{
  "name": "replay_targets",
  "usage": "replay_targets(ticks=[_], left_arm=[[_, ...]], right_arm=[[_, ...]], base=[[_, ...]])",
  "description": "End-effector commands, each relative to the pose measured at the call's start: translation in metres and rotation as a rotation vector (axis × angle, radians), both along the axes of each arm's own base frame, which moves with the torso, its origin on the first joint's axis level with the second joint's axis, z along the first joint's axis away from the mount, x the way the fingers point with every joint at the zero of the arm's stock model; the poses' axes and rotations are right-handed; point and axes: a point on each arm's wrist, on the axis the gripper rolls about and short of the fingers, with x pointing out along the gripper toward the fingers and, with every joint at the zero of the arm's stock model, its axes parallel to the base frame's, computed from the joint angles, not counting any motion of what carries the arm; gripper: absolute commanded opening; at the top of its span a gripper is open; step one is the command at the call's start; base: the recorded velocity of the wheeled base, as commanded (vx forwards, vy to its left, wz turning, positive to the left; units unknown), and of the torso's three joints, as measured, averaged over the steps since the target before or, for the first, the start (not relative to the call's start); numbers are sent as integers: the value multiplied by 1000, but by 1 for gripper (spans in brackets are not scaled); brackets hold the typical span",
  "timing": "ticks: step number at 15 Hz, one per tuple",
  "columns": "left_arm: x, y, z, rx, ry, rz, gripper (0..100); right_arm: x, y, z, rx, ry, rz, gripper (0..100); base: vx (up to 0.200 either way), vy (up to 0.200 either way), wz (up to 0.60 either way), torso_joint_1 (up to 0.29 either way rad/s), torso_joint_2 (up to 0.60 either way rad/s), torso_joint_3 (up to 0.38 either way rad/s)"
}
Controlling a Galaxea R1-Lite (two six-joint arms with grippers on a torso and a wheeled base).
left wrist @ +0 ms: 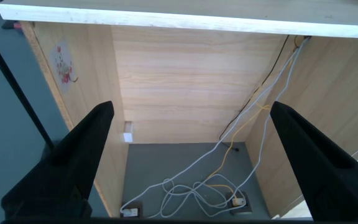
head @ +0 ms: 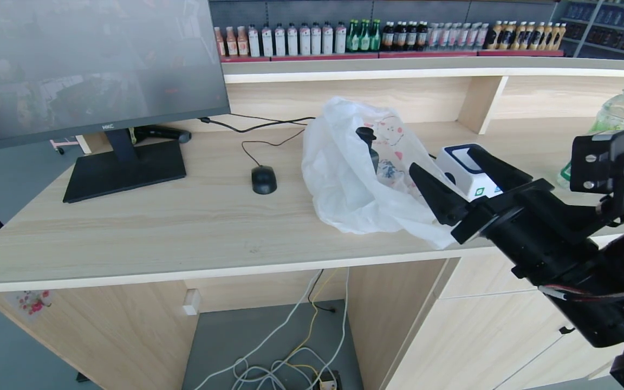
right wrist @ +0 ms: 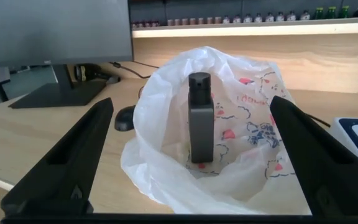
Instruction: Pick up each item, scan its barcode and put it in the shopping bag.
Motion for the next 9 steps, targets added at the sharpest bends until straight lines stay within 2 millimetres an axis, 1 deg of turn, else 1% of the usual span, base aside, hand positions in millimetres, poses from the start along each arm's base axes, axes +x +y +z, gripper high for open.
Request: replay_targets(ticks=[1, 2, 5, 8, 9], left_arm=[[0, 0, 0, -1, 0, 0, 100], [0, 0, 0, -1, 0, 0, 100], [0, 0, 0, 0, 0, 0, 100], [0, 0, 0, 0, 0, 0, 100], [0, 0, 0, 2, 0, 0, 100]], right_arm=[[-5, -4, 3, 6, -10, -2, 100], [-7, -5, 3, 5, -9, -2, 100], [-7, -5, 3, 5, -9, -2, 100], [-6, -5, 2, 5, -6, -1, 100], [-6, -4, 1, 3, -3, -1, 100]], base=[[0, 0, 0, 0, 0, 0], [0, 0, 0, 0, 0, 0], [-200, 0, 0, 9, 9, 1], [0, 0, 0, 0, 0, 0], [-200, 0, 0, -12, -7, 7]])
